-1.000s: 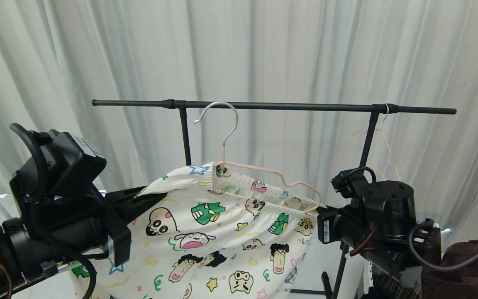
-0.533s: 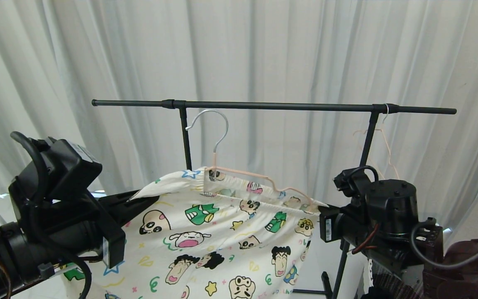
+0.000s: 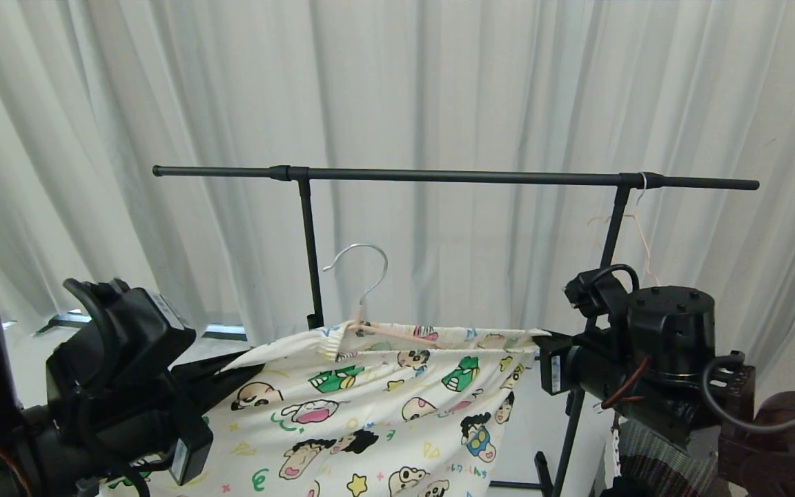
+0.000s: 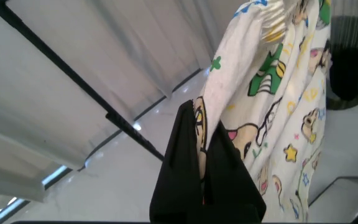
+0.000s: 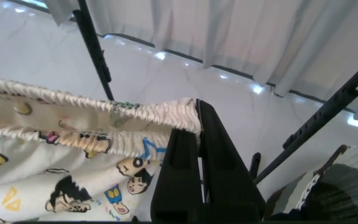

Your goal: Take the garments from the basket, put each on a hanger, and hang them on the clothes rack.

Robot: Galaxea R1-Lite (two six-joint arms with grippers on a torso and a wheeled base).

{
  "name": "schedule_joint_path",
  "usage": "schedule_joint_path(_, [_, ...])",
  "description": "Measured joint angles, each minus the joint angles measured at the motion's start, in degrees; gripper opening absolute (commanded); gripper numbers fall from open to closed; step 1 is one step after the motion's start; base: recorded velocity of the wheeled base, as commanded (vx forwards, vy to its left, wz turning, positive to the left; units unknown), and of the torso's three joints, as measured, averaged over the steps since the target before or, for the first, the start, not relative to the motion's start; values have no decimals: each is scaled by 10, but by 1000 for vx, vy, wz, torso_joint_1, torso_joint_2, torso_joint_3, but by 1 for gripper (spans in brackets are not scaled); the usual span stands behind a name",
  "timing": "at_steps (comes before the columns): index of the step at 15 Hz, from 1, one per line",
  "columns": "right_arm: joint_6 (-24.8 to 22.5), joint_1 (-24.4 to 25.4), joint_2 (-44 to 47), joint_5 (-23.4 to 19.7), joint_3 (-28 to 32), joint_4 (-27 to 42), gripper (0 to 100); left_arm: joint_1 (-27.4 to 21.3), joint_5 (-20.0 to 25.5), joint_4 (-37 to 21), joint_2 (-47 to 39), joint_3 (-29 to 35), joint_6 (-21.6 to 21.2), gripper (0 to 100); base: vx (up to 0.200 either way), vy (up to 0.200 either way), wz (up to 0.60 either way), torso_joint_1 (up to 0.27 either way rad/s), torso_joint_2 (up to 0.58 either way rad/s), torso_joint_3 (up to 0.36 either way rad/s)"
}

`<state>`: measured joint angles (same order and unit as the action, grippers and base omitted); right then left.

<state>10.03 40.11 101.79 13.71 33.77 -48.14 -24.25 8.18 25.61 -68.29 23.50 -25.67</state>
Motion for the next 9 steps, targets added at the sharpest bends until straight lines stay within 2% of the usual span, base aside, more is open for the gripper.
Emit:
schedule_joint_path(3, [-31,-2,-32,-42,2,42,0,0,-9,0,-20,-6,-2,0,0,0,0,0,0,0])
schedule_joint_path(7, [-51,-3,-79,-70,16,111,0,0,-21,1,-43,-5,-19,0,0,0,0,0,0,0])
schedule_joint_path(8, [-52,-2,-92,-75,21,131,100,0,-21,1,-47,-4,-19,0,0,0,0,0,0,0])
schedule_joint_path(9, [-52,1,-104,-85,25,146,100,0,-22,7,-50,-3,-18,0,0,0,0,0,0,0])
